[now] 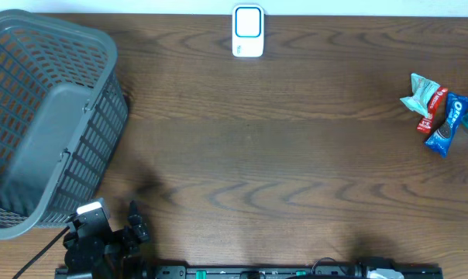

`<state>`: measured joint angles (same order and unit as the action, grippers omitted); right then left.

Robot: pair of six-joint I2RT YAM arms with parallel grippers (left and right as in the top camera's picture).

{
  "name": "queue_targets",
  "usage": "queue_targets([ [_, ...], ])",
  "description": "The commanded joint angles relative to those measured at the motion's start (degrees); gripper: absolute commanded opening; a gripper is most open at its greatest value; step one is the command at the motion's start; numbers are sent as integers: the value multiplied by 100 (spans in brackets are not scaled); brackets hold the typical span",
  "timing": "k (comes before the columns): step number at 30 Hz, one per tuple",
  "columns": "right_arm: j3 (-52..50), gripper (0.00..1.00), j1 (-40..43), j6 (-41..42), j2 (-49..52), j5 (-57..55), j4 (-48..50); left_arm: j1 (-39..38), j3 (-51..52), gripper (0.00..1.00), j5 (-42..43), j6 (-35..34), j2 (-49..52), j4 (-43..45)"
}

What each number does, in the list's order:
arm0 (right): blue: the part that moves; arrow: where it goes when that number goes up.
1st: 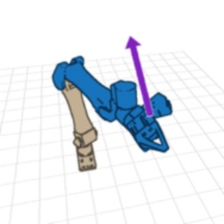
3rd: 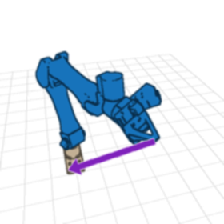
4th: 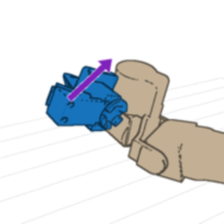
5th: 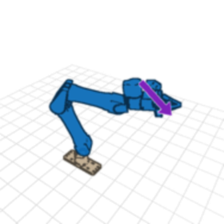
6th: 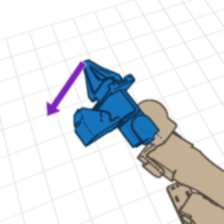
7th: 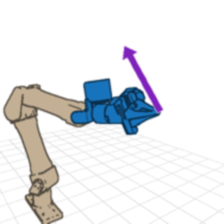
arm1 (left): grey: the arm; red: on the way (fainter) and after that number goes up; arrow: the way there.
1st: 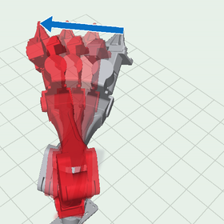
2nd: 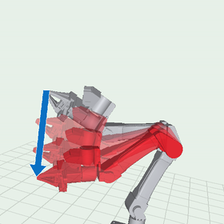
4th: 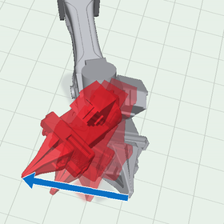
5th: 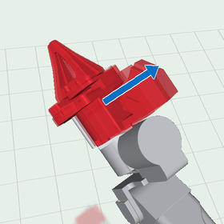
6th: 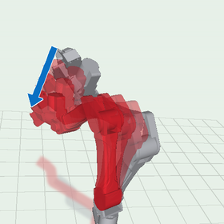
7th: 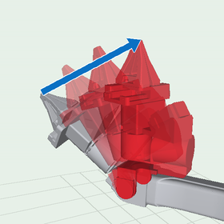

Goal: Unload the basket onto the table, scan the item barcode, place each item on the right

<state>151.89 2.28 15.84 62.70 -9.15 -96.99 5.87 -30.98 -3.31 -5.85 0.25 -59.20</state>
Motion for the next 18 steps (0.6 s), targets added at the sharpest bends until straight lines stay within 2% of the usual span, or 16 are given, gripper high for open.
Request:
queue_targets([
  [1,-227,99,-28,-262,-267,-151,20,-22,13,100,-11,-26,-2,-4],
  [4,-850,99,9,-262,-662,-153,398,-22,13,100,-11,-28,-2,-4],
  [7,-2011,99,9,-262,-1261,-153,1353,-22,13,100,-11,-28,-2,-4],
  [18,-8784,99,13,-199,-4306,-37,6706,-22,13,100,-11,-28,-2,-4],
])
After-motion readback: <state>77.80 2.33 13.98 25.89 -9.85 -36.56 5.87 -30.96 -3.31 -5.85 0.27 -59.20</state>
